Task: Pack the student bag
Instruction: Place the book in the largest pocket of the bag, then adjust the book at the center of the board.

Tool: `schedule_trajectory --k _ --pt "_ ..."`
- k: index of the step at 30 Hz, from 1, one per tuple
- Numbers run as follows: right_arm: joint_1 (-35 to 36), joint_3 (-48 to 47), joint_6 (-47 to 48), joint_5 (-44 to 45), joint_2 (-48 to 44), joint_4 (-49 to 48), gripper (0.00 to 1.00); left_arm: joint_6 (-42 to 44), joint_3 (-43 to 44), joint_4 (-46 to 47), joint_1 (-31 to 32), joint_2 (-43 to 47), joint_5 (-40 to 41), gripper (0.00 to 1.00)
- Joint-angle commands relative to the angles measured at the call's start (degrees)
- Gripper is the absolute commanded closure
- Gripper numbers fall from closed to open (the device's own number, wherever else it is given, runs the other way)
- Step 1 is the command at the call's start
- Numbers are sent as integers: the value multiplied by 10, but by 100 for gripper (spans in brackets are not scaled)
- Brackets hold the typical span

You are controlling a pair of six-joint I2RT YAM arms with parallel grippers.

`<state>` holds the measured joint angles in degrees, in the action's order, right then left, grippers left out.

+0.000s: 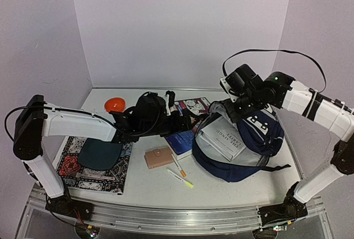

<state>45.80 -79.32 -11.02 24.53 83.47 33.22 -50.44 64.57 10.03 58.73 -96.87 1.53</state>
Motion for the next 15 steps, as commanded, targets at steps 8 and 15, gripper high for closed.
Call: schedule_trajectory --k 8,15 --pt "-14 115 -45 -23 -64 44 97 19 -85 -89 -119 56 -61 3" --pt "-14 153 -54 -49 -45 15 90 22 -77 -93 -146 22 -103 3"
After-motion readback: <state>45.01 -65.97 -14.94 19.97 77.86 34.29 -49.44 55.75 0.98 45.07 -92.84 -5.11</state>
